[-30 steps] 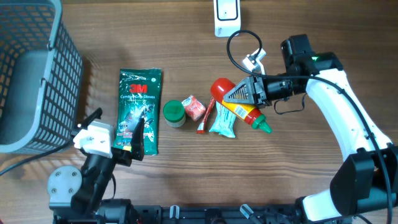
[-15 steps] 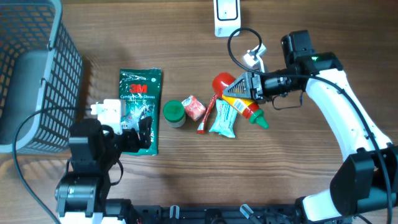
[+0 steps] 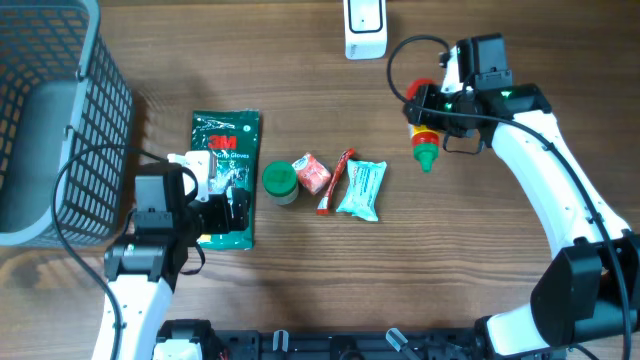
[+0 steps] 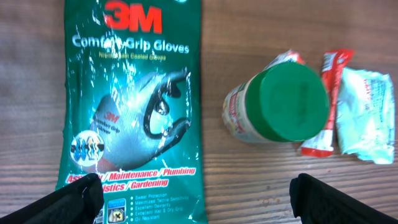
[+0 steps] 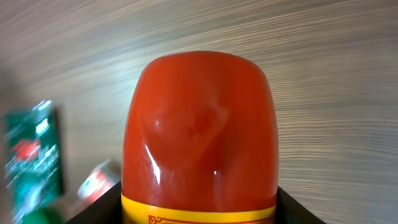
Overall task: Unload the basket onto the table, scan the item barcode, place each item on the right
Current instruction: 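Lift the sriracha bottle and carry it up toward the white scanner, then hold the bottle label under the scanner with the right gripper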
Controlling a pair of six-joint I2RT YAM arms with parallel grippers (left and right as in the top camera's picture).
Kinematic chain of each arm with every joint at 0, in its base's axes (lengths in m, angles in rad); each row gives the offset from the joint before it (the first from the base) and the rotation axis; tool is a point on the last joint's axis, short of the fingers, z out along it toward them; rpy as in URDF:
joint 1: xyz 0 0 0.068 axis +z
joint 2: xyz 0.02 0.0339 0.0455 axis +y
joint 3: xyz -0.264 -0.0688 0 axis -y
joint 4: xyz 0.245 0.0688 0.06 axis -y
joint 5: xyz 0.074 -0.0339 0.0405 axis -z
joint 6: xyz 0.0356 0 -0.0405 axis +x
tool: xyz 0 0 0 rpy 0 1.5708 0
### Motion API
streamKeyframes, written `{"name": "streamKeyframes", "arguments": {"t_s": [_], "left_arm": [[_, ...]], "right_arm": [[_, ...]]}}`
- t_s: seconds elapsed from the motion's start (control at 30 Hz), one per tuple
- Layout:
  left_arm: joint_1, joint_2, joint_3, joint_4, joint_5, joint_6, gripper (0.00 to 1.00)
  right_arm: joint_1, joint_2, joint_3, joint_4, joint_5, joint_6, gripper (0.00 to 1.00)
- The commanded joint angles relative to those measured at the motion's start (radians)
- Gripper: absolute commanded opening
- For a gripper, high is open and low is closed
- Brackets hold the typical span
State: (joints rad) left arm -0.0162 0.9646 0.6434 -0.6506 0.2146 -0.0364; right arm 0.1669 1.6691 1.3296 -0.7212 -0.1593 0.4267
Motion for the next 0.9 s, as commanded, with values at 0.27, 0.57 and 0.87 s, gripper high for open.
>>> {"name": "streamKeyframes", "arguments": {"t_s": [0.27,0.57,0.87], "left_arm": [[0.008,0.137,0.0,0.006,-0.006,-0.01,1.0],[0.008,0.137,0.0,0.006,-0.006,-0.01,1.0],[0.008,0.137,0.0,0.006,-0.006,-0.01,1.0]], "right_arm": [[0.105,0.0,0.189,-0.029,0.558,0.058,0.38],[0.151,0.31,0.526,0.018,0.712,-0.164,0.4],[0.235,0.613,0.767,0.343,0.974,-0.549,0.4]]}}
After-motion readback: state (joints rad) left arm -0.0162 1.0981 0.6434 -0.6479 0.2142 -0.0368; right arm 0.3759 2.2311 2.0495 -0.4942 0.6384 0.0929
